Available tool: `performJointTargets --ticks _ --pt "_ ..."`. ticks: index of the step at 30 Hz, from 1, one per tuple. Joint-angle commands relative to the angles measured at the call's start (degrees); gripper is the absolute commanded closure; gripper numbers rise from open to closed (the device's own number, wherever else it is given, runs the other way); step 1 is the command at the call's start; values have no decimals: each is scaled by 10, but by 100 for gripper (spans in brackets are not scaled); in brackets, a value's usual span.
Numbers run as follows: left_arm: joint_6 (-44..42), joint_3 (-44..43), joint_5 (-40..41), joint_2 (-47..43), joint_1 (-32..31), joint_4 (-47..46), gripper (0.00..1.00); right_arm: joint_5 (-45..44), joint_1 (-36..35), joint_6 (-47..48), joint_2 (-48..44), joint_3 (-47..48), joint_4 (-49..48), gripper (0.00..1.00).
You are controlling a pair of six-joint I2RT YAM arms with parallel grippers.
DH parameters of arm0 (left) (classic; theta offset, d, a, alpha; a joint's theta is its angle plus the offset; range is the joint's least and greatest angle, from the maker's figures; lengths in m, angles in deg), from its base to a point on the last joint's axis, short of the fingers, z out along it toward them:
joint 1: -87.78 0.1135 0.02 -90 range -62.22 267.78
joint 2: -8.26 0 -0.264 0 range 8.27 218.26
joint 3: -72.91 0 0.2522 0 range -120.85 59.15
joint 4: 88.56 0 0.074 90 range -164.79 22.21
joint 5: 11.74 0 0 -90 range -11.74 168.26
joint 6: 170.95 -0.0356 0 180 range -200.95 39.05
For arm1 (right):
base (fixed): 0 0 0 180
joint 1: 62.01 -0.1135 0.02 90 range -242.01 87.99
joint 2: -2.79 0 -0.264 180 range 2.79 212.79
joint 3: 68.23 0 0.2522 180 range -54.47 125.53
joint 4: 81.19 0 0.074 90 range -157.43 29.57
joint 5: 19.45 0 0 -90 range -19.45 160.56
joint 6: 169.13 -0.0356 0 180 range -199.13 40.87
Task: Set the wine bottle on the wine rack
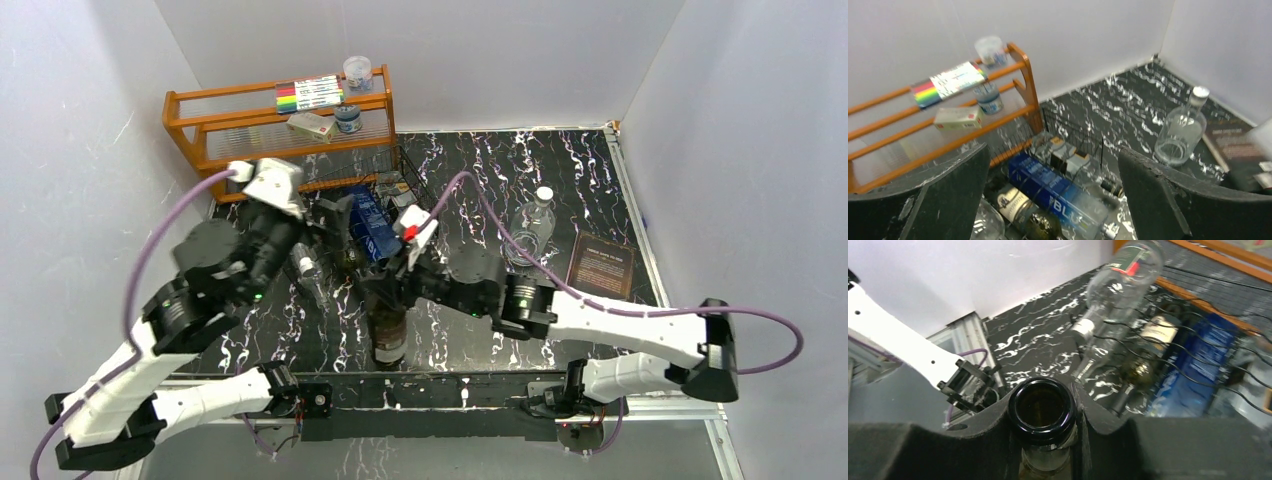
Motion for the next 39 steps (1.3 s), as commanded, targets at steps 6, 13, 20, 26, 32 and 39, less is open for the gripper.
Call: performJointTargets --ticks 6,13,20,26,32,39 --pt "58 34 -48 81 0 -11 2 -187 11 -9 -136 -23 32 100" --pt "136 91 -200 115 64 -31 2 -281 29 -27 -158 -27 72 100" --pt "242 175 -480 136 198 -82 2 -329 69 -90 -166 -21 105 100" --pt "305 290 -711 123 209 -271 2 -371 82 -127 -158 1 126 100" --pt "341 388 -769 104 208 -447 4 -326 83 -154 -156 19 106 100" --pt "291 395 -797 144 202 -435 8 -267 83 -181 -160 35 88 100"
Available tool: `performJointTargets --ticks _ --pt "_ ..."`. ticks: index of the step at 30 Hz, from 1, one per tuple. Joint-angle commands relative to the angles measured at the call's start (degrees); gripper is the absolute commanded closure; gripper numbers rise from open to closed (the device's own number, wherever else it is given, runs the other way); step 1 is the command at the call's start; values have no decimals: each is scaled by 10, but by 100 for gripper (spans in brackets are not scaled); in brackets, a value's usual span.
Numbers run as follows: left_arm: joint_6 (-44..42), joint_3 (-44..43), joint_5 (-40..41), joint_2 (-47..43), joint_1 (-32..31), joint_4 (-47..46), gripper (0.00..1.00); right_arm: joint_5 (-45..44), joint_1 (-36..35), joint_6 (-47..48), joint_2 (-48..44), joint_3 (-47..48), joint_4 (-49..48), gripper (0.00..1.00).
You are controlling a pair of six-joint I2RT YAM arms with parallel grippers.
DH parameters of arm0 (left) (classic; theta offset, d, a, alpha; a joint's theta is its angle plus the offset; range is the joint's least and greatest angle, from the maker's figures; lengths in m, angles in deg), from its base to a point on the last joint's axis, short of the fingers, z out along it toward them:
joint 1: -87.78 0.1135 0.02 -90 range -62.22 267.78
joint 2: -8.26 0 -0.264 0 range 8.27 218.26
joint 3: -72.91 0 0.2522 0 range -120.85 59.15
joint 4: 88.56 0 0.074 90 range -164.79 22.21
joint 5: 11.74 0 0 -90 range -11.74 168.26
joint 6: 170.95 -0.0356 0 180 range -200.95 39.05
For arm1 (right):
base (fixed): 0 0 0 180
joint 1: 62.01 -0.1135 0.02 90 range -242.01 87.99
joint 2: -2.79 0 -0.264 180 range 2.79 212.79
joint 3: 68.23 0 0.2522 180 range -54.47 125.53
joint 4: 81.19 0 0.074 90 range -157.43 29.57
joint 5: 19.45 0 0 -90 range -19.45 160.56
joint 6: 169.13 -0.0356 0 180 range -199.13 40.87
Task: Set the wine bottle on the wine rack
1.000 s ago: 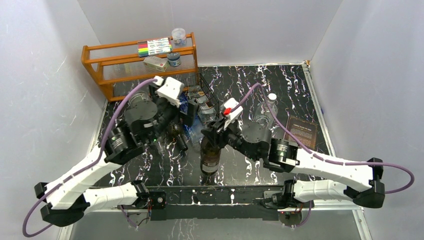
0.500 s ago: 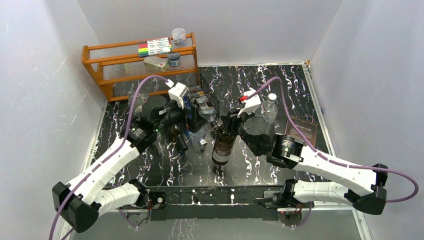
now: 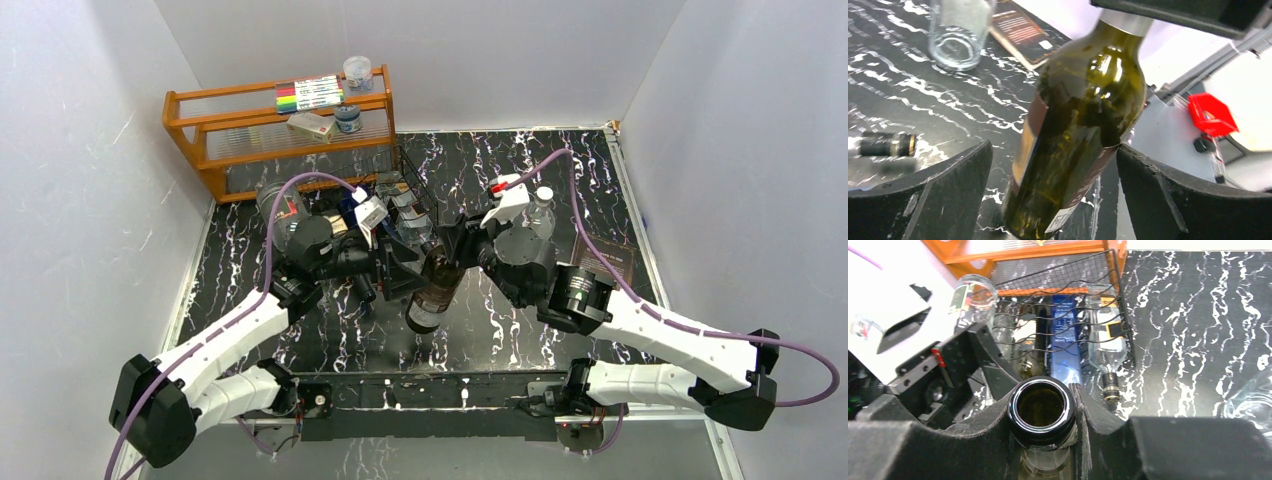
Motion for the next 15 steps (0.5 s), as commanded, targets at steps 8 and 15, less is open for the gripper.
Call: performJointTargets --ticks 8,15 --pt "-11 30 -81 54 -47 -106 6 58 1 -50 -21 55 -113 100" --pt "-32 39 -53 65 -73 -126 9 67 2 -67 -30 48 -119 100"
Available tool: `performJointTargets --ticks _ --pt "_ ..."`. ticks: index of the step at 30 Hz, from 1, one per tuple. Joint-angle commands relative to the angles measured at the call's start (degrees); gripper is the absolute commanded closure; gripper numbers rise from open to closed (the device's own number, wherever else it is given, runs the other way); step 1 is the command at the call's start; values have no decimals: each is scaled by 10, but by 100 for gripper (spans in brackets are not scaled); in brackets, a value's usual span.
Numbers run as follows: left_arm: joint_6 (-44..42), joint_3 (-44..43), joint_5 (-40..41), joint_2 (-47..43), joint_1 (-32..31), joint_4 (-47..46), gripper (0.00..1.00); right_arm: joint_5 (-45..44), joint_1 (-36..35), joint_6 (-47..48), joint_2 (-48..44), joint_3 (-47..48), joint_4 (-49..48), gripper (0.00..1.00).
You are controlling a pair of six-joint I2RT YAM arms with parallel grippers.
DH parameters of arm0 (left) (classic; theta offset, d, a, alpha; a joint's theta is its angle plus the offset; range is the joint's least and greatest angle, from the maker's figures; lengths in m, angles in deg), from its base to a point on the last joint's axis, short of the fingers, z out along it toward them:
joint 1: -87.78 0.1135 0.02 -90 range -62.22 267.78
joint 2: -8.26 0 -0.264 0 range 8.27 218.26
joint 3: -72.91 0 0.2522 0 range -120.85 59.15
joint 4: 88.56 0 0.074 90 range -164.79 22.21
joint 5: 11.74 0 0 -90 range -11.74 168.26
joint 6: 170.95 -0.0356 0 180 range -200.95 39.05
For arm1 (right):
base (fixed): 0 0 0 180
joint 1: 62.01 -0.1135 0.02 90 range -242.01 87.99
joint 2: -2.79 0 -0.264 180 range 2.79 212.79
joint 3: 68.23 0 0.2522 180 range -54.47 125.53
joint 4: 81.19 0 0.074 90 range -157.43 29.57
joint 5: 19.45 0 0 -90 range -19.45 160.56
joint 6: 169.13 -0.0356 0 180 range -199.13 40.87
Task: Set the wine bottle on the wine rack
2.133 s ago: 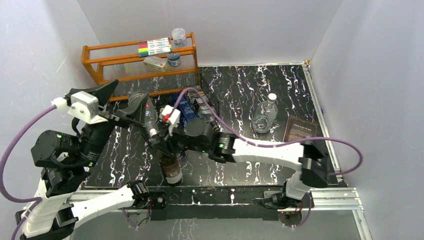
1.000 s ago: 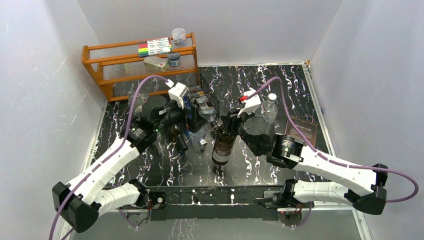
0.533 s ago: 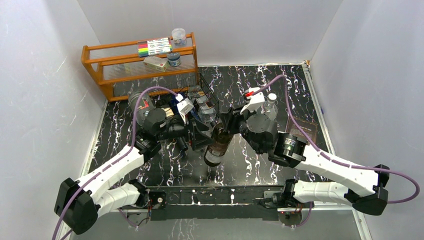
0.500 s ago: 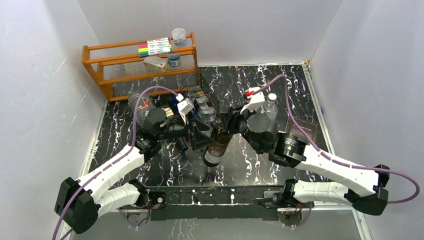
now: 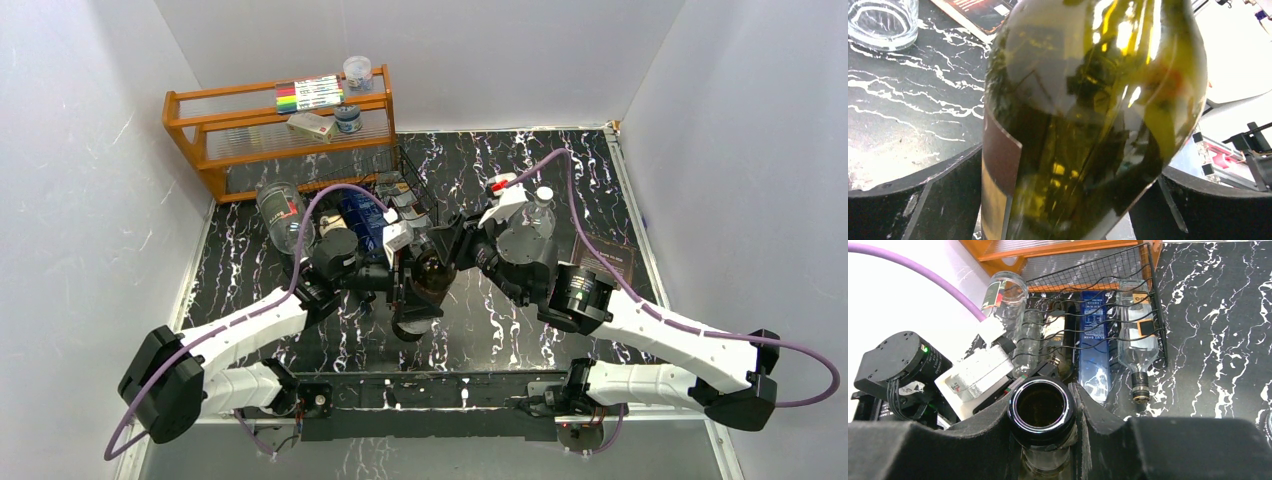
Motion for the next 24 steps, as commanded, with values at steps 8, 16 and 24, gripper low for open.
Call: performJointTargets --ticks 8,16,24 --pt "-103 -8 52 -19 -8 0 58 19 -1 -36 -72 14 -97 100" --pt "-325 -50 46 -77 -8 103 84 21 -1 -34 -118 43 57 29" --pt "-631 -134 118 -74 -11 220 91 66 -1 -2 -151 116 225 16"
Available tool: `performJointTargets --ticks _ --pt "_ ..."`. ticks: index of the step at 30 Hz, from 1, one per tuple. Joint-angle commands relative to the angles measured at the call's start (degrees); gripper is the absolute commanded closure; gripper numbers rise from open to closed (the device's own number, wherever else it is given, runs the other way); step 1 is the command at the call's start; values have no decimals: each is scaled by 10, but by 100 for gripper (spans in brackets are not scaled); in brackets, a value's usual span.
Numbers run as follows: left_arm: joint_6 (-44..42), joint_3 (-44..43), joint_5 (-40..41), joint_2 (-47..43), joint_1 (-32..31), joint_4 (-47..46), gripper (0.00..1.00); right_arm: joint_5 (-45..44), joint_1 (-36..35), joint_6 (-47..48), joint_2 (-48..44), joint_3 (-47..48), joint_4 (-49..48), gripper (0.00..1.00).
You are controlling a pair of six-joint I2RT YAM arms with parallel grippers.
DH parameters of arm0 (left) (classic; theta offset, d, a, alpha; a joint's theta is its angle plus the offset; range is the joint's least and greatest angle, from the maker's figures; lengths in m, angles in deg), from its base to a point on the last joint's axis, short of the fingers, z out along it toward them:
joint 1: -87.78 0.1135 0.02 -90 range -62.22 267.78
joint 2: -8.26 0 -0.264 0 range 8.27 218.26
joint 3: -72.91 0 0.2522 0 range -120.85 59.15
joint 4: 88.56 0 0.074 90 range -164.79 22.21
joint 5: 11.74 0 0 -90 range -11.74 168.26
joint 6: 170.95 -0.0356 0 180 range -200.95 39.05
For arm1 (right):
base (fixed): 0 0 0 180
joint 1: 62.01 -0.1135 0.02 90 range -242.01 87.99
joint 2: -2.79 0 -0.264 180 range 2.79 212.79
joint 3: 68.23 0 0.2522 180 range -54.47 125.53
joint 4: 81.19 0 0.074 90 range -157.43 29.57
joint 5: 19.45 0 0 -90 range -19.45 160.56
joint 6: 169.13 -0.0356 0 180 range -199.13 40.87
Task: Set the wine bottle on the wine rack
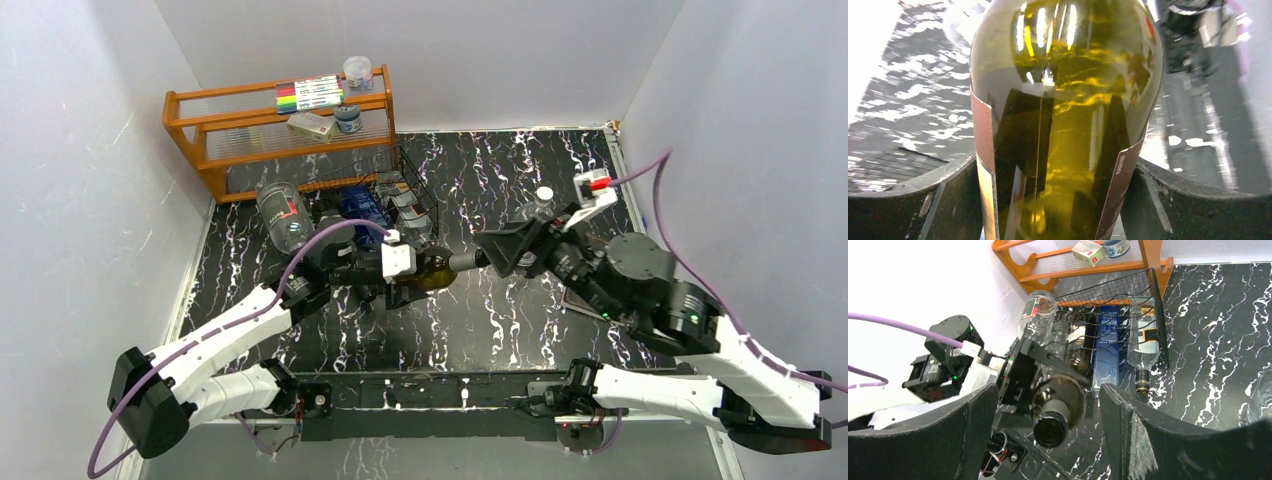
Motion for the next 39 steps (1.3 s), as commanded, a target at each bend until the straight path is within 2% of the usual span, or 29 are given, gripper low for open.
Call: performJointTargets --ticks 1,5,7,12,18,26,31,36,39 --pt "-235 -58 59 -17 -4 6 91 31 -1 16 -14 45 86 16" --pt "-336 -75 122 -6 -18 4 91 33 -1 17 28 85 145 16" --pt "-401 -81 149 -3 -34 31 91 42 -1 21 59 109 173 16" --pt "-482 -67 206 -20 -65 64 93 94 -1 28 124 118 216 14" --pt "-523 -39 228 -52 -84 64 93 144 -1 31 163 83 229 14" --pt "-533 -29 230 -63 -88 63 93 222 -1 41 185 24 219 17" --pt "-545 -27 227 -60 -89 63 92 236 -1 56 219 21 196 19" --pt "-553 -20 232 -66 -92 63 91 240 8 62 270 46 209 26" --pt "-540 -19 228 -70 -93 57 91 244 13 65 283 48 205 36"
